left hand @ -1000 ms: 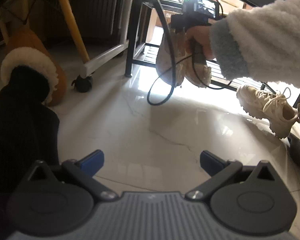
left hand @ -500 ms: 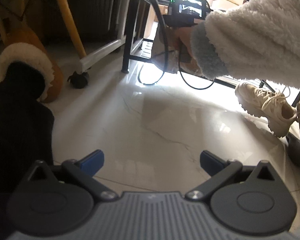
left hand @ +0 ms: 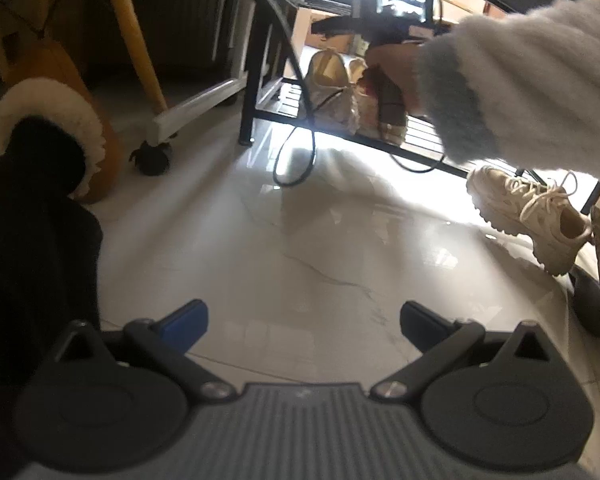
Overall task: Organize scattered shoes
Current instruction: 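Lower the shoes under the rack's upper shelf onto the bottom shelf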
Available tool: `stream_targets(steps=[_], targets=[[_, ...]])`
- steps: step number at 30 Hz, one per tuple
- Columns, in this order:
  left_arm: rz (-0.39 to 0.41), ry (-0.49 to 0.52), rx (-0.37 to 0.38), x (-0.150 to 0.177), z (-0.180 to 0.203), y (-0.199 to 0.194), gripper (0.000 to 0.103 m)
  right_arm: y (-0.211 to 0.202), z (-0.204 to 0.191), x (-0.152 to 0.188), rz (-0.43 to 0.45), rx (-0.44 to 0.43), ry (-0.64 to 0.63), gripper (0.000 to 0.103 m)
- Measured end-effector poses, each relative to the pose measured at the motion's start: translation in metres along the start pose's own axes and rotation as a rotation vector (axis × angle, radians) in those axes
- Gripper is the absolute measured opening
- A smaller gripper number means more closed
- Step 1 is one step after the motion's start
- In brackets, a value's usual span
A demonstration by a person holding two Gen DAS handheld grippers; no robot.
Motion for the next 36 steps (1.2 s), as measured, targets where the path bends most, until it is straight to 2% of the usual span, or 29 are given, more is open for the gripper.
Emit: stream_targets(steps=[4, 7, 9, 11, 14, 17, 19, 20, 26, 30, 32, 36], targets=[[0.003, 0.009, 0.002, 0.001, 0.001, 0.000, 0.103, -0.043, 0.028, 0.007, 0.003, -0.045, 0.111, 0.079], [0.000, 0.006, -0.005, 0.002, 0.001, 0.002, 0.103, -0.069, 0.034, 0.013, -0.007, -0.055, 0.180, 0.079], [-0.001, 0.008, -0.010, 0.002, 0.000, 0.002, 0.103, -0.096, 0.042, 0.025, -0.014, -0.052, 0.293, 0.079], [0.000, 0.013, -0.013, 0.003, 0.001, 0.003, 0.102, -0.124, 0.047, 0.031, 0.011, -0.075, 0.371, 0.079], [-0.005, 0.020, -0.013, 0.004, 0.002, 0.004, 0.103, -0.174, 0.034, 0.031, 0.089, -0.125, 0.422, 0.080], [0.000, 0.030, -0.011, 0.005, 0.003, 0.002, 0.103, -0.212, 0.010, 0.020, 0.200, -0.180, 0.350, 0.081], [0.005, 0.034, -0.015, 0.005, 0.003, 0.001, 0.103, -0.227, -0.010, 0.007, 0.269, -0.228, 0.235, 0.081], [0.007, 0.033, -0.016, 0.005, 0.002, 0.000, 0.103, -0.228, -0.019, 0.000, 0.300, -0.232, 0.152, 0.081], [0.002, 0.030, -0.024, 0.006, 0.003, 0.003, 0.103, -0.202, -0.035, -0.064, 0.391, -0.252, -0.054, 0.079], [0.004, 0.037, -0.017, 0.007, 0.005, 0.002, 0.102, -0.196, -0.037, -0.114, 0.462, -0.265, -0.096, 0.079], [0.010, 0.038, -0.019, 0.006, 0.005, 0.002, 0.102, -0.218, -0.029, -0.139, 0.492, -0.289, -0.054, 0.079], [0.012, 0.034, -0.021, 0.006, 0.004, 0.001, 0.102, -0.250, -0.021, -0.160, 0.514, -0.312, 0.000, 0.083]])
Point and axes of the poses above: each gripper's, at about its wrist camera, not at the fingertips, and y roughly the way its jaws point, z to its right, x to its underside, the point moved 10 cm from there along y, roughly the way its jaws point, and after that the axes turned 5 degrees about -z, right-handed, at the moved point
